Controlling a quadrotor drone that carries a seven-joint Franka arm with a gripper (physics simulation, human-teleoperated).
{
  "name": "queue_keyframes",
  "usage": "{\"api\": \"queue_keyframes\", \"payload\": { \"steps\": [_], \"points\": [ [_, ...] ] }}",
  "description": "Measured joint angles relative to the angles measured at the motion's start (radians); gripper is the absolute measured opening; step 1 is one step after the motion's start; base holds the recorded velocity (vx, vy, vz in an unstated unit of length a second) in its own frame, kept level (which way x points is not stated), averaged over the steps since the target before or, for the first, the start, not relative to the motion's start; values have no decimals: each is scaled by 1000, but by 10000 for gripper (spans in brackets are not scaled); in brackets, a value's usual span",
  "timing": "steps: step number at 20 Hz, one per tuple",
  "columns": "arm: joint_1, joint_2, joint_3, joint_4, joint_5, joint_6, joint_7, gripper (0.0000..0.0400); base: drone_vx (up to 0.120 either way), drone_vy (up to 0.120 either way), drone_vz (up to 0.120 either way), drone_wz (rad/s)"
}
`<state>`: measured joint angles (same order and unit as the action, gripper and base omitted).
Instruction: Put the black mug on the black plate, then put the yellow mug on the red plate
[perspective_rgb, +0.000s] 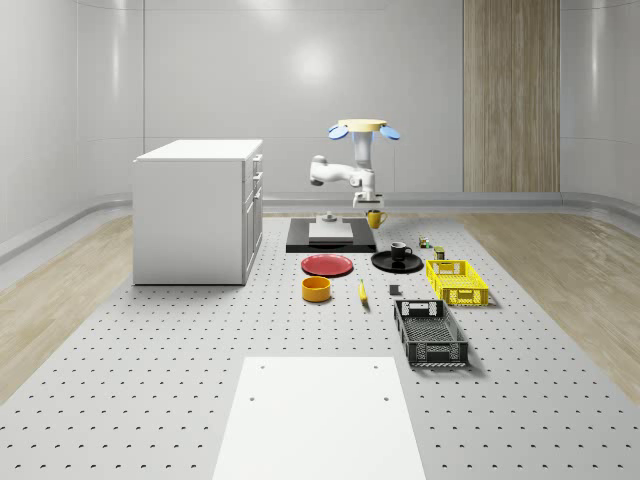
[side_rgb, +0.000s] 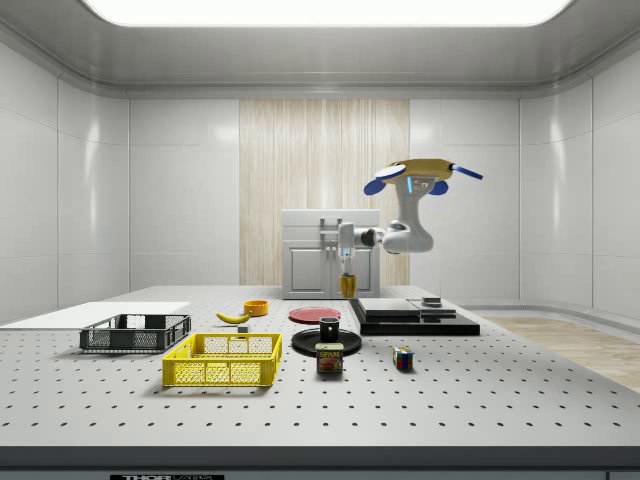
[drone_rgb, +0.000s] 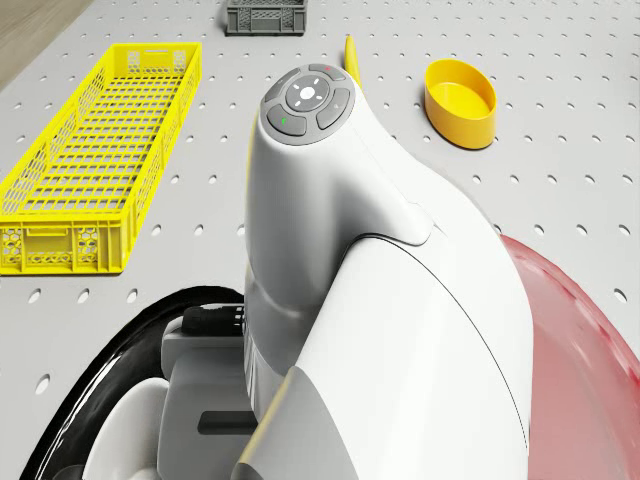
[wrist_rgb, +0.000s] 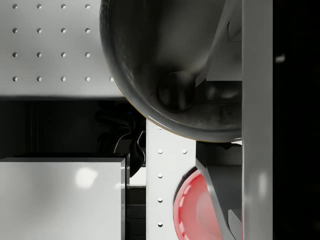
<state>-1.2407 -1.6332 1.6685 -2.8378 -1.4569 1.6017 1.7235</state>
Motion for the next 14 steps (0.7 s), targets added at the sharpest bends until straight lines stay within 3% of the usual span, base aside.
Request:
{"api": "queue_keyframes", "payload": {
  "steps": [14],
  "points": [
    [0,0,0,0,0,0,0,100,120,-120,0,0]
  ]
}}
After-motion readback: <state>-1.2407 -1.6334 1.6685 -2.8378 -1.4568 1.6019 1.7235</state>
